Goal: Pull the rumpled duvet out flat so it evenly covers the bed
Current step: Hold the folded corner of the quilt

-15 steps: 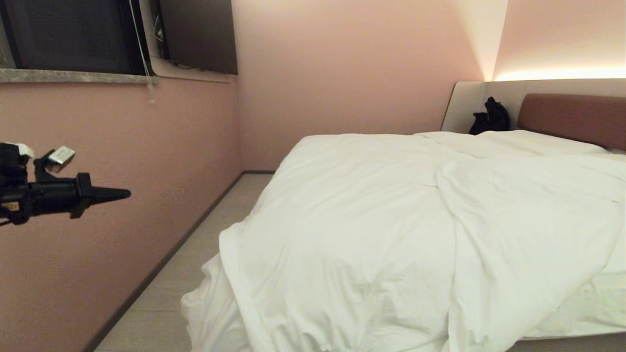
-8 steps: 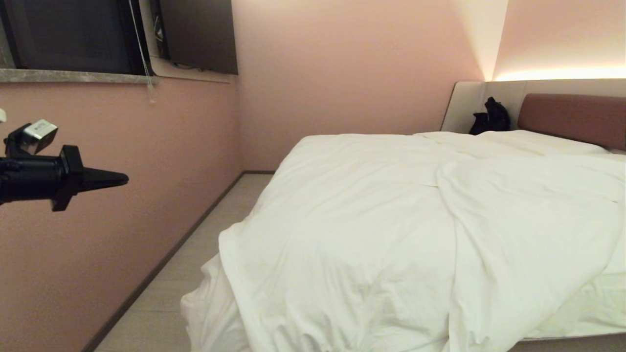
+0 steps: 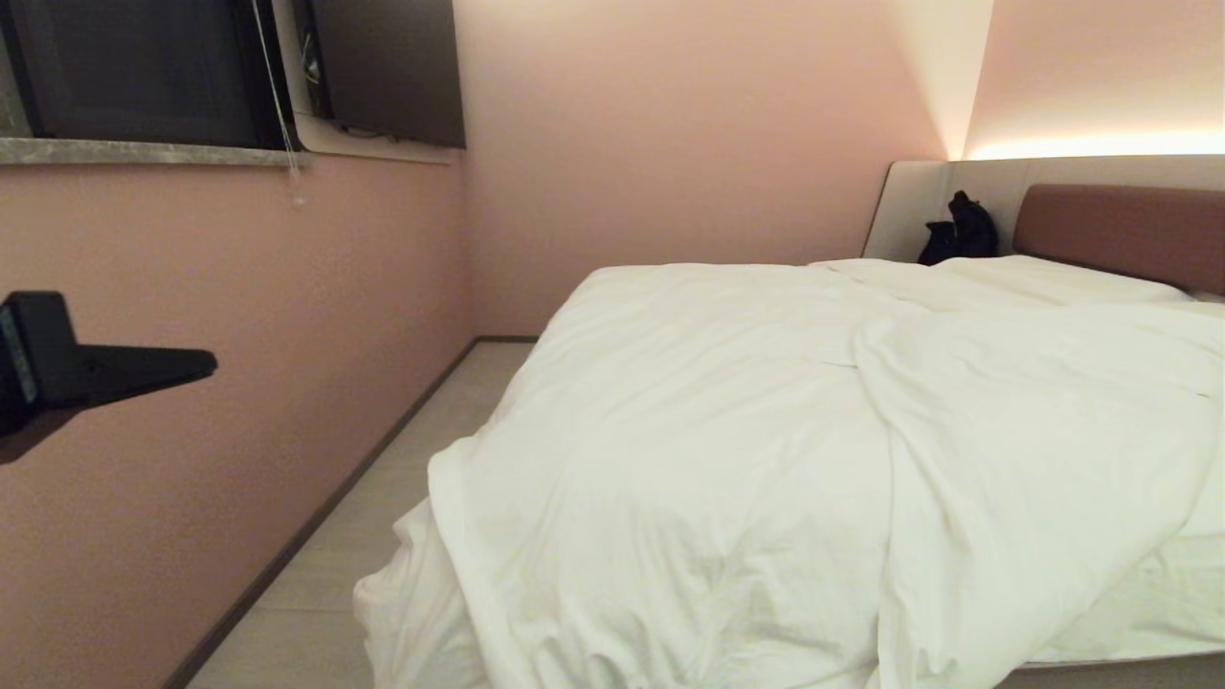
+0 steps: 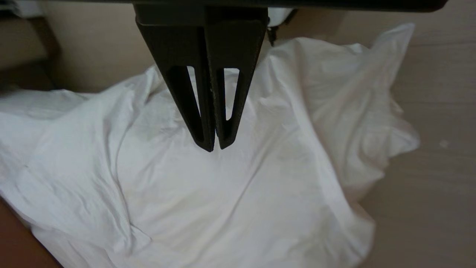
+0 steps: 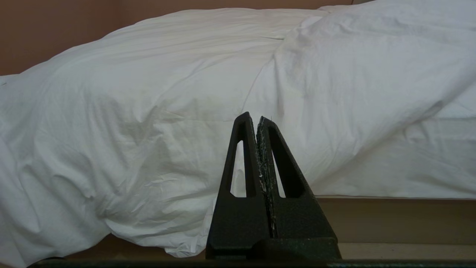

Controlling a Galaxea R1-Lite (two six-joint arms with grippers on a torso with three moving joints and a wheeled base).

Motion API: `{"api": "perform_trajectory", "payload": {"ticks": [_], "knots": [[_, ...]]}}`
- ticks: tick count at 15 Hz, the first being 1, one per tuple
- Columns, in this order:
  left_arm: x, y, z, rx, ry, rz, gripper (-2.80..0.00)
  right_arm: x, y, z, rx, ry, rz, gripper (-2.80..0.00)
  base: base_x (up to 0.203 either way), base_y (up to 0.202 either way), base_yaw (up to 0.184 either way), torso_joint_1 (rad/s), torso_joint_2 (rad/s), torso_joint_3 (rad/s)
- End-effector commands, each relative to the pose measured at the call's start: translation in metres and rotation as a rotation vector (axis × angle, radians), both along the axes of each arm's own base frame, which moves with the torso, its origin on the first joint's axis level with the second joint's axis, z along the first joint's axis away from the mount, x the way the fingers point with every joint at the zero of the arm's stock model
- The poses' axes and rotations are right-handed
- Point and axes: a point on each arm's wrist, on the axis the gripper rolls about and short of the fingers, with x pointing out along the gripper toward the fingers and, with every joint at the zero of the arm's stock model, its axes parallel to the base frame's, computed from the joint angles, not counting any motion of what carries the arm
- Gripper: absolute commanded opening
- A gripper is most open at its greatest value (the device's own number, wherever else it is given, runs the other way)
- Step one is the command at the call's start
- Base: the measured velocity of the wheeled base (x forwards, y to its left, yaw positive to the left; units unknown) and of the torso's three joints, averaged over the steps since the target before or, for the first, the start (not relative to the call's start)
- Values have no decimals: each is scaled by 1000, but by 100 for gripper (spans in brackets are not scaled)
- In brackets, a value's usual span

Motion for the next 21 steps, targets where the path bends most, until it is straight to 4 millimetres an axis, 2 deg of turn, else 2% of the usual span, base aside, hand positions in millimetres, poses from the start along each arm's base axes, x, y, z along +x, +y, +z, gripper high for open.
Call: {"api": "perform_trajectory", "payload": {"ticks": [1,2,5,10,13,15,17,21], "knots": [[-44,-7,4,33,-98,33,-280,0,0,0,0,1,1,-280,0,0,0,0,0,0],[-52,-6,2,45,-110,45,-280,0,0,0,0,1,2,-280,0,0,0,0,0,0],[-106,-3,-8,97,-233,119,-280,0,0,0,0,1,1,-280,0,0,0,0,0,0],[-162,5,-33,263,-237,273,-280,0,0,0,0,1,1,-280,0,0,0,0,0,0],[-174,8,-44,283,-222,289,-280,0,0,0,0,1,1,-280,0,0,0,0,0,0],[-196,10,-55,275,-289,306,-280,0,0,0,0,1,1,-280,0,0,0,0,0,0],[-209,12,-64,285,-328,333,-280,0,0,0,0,1,1,-280,0,0,0,0,0,0],[-215,7,-79,321,-330,405,-280,0,0,0,0,1,1,-280,0,0,0,0,0,0]]}}
